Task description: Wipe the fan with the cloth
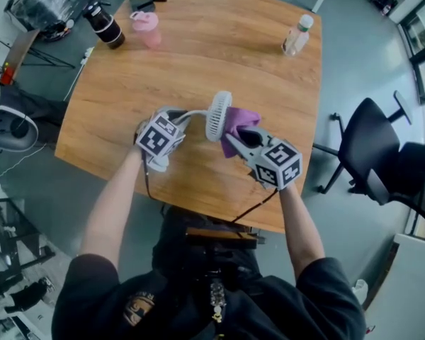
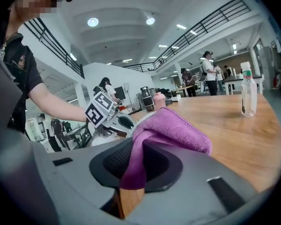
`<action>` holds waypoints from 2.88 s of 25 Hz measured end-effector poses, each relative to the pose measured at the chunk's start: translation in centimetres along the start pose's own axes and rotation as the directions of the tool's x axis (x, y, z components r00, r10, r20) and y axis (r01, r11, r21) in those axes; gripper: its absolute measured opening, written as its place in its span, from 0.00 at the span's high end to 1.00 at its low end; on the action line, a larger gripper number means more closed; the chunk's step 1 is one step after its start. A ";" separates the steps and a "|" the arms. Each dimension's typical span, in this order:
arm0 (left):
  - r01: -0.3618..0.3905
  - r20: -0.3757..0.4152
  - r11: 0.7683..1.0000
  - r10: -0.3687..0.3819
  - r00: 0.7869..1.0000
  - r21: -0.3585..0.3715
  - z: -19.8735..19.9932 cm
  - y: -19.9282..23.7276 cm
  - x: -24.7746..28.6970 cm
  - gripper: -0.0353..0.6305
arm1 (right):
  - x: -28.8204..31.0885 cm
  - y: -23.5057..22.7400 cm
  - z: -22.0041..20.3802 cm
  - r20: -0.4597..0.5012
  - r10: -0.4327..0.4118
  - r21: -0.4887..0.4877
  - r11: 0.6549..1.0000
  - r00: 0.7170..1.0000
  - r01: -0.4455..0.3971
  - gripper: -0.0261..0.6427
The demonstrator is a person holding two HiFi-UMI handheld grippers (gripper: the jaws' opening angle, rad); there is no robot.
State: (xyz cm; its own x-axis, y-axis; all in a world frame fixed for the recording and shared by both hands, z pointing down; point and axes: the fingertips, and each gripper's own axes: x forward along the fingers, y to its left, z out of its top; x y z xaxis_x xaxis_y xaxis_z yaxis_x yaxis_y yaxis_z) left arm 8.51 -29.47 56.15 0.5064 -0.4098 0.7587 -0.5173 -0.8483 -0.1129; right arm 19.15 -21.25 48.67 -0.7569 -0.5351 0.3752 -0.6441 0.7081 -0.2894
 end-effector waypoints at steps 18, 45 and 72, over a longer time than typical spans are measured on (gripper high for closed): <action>-0.039 -0.055 0.992 0.046 0.997 0.117 -0.1 -0.2 0.2 0.87 | 3.0 -9.9 3.4 0.053 -0.114 0.082 0.991 0.992 0.110 0.86; 0.095 0.173 0.995 -0.093 0.981 -0.004 1.4 -1.9 -3.8 0.87 | 1.1 -1.3 -5.2 -0.052 -0.270 0.257 0.927 0.961 0.274 0.86; -0.002 0.243 0.941 0.089 0.966 -0.337 2.2 4.5 -3.6 0.87 | -1.4 4.9 -4.3 -0.026 -0.359 0.225 0.907 0.933 0.355 0.86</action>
State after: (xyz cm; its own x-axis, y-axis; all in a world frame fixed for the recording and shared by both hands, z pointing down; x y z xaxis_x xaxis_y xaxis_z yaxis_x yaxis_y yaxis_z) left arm 5.92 -32.57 51.49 0.6109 -0.5531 0.5665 -0.7208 -0.6846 0.1088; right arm 17.55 -15.03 50.53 -0.4721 -0.7413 0.4770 -0.8782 0.3489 -0.3271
